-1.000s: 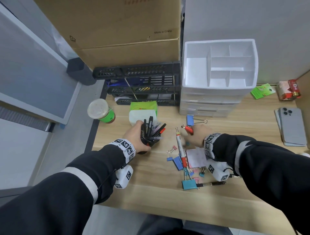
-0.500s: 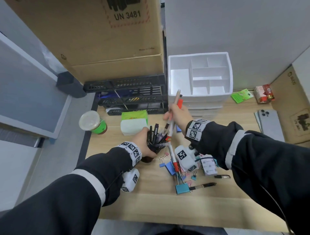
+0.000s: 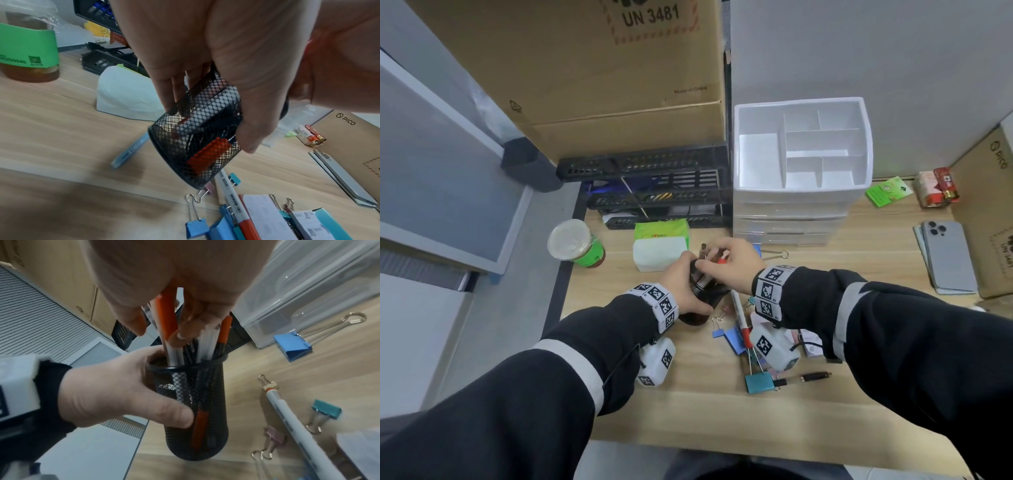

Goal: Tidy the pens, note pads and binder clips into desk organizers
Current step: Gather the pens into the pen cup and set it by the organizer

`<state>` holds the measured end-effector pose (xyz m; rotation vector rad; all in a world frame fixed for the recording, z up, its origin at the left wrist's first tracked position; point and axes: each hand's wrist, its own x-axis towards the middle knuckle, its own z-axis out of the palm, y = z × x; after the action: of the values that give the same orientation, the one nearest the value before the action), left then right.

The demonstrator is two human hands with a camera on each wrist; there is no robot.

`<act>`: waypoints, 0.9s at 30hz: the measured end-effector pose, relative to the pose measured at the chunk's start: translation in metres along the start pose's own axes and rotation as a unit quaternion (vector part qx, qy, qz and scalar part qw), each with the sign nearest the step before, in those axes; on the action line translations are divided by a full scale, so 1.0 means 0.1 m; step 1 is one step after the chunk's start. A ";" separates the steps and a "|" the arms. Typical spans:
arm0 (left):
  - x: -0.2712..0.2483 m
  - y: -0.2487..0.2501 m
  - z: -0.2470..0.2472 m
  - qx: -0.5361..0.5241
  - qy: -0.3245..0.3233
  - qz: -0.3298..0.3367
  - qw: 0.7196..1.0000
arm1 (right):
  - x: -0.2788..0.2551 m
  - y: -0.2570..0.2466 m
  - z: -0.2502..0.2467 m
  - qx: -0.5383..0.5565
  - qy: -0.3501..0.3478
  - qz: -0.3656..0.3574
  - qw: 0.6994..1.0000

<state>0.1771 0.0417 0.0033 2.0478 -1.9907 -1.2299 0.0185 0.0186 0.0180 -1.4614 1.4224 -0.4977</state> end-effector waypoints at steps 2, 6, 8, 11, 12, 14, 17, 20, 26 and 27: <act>0.00 -0.04 -0.01 -0.002 0.009 -0.002 1.000 | 0.03 -0.02 -0.03 -0.006 0.026 -0.030 0.999; 0.00 -0.14 -0.06 -0.003 0.031 -0.001 1.000 | 0.14 0.00 -0.07 -0.056 0.070 -0.083 0.992; -0.01 -0.20 -0.10 -0.004 0.046 -0.002 0.999 | 0.19 0.01 -0.08 -0.063 0.085 -0.101 0.989; -0.07 -0.34 -0.18 -0.008 0.064 -0.014 0.998 | 0.30 0.08 -0.07 -0.066 0.107 -0.082 0.989; -0.09 -0.41 -0.21 -0.010 0.071 -0.022 0.997 | 0.36 0.13 -0.05 -0.072 0.101 -0.059 0.991; -0.15 -0.56 -0.26 -0.012 0.081 -0.038 0.996 | 0.49 0.25 0.00 -0.113 0.051 0.003 0.992; -0.29 -0.81 -0.29 -0.014 0.088 -0.059 0.994 | 0.56 0.41 0.17 -0.248 -0.083 0.058 0.963; -0.38 -1.00 -0.29 -0.020 0.091 -0.072 0.993 | 0.53 0.40 0.42 -0.278 -0.184 0.036 0.942; -0.46 -1.19 -0.18 -0.012 0.082 -0.105 0.991 | 0.55 0.38 0.95 -0.328 -0.296 0.002 0.897; -0.45 -1.20 -0.15 -0.013 0.076 -0.108 0.991 | 0.57 0.41 1.01 -0.337 -0.292 0.007 0.895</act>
<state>0.2911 0.0947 -0.0269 2.3173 -1.7171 -1.0840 0.0942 0.0107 -0.0779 -1.9208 1.1408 0.4869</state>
